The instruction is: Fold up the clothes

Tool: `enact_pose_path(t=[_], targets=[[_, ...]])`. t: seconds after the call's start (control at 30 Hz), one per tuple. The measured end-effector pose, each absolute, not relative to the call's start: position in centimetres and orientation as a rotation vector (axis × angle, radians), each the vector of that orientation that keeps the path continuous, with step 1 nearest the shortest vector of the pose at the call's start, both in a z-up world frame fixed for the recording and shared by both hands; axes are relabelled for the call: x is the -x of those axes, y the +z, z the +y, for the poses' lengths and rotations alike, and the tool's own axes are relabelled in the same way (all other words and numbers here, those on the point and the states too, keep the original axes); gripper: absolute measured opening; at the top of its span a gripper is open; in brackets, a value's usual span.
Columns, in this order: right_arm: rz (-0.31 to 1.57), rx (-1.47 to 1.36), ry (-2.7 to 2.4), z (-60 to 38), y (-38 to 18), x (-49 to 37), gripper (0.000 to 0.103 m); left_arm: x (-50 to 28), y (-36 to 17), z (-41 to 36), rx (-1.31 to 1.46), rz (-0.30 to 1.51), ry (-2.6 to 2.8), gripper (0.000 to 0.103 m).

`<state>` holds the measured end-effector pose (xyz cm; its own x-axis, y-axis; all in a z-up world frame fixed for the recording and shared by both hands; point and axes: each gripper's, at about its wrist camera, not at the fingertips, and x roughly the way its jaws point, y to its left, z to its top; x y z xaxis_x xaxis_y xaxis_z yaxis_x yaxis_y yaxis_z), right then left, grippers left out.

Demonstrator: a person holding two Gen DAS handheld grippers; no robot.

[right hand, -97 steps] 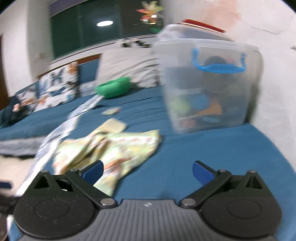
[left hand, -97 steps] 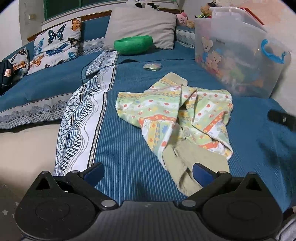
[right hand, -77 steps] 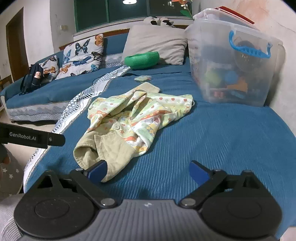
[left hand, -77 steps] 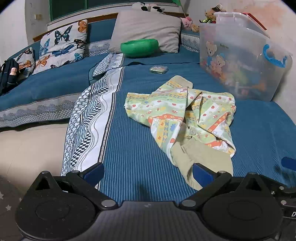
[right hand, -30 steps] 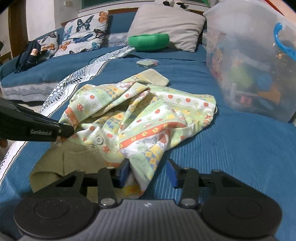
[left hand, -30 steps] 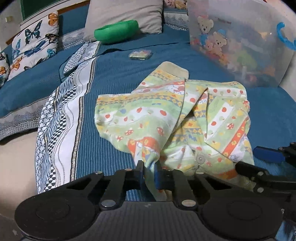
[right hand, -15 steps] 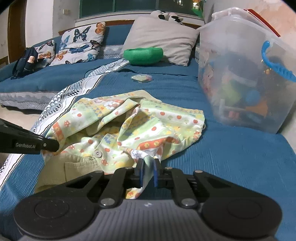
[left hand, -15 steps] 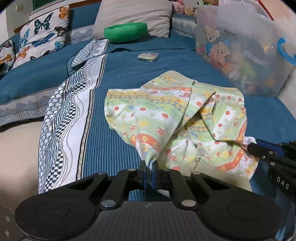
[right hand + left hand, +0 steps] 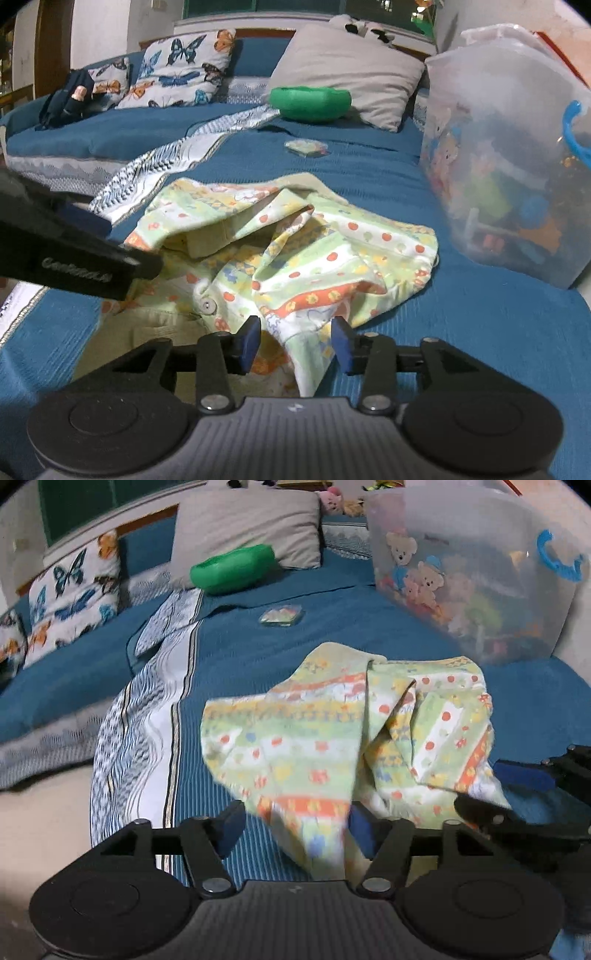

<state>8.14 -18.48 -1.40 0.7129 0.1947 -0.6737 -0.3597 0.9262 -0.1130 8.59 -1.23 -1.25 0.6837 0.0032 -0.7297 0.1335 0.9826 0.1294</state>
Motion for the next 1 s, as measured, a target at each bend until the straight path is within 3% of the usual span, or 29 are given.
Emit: enact_pose_path(t=[0.1,0.13,0.17,0.23,0.33,0.73,1.0], targets=[[0.711,0.257,0.298,-18.6,-1.7,-8.4,0.035,-9.9,-1.6,-1.4,-0.184,0.814,-0.066,0.066],[0.708,0.262,0.294,-18.7,-1.7,-8.4,0.026,-10.4,-1.8,-1.3,-0.182,0.817,-0.066,0.063],[0.704,0.266,0.290,-18.9,-1.6,-8.4,0.022,-10.7,-1.9,-1.2,-0.180,0.822,-0.069,0.057],[0.694,0.270,0.283,-19.3,-1.3,-8.4,0.013,-11.3,-2.3,-0.8,-0.167,0.846,-0.079,0.024],[0.652,0.285,0.255,-20.0,-0.4,-7.8,0.007,-11.0,-2.3,0.0,-0.130,0.858,-0.082,0.013],[0.524,0.304,0.198,-23.8,4.0,-3.1,0.003,-4.3,-0.1,4.3,0.029,0.846,-0.083,0.007],[0.605,0.321,0.267,-25.3,4.5,0.0,0.005,1.0,-1.5,5.3,0.037,0.888,-0.118,0.009]])
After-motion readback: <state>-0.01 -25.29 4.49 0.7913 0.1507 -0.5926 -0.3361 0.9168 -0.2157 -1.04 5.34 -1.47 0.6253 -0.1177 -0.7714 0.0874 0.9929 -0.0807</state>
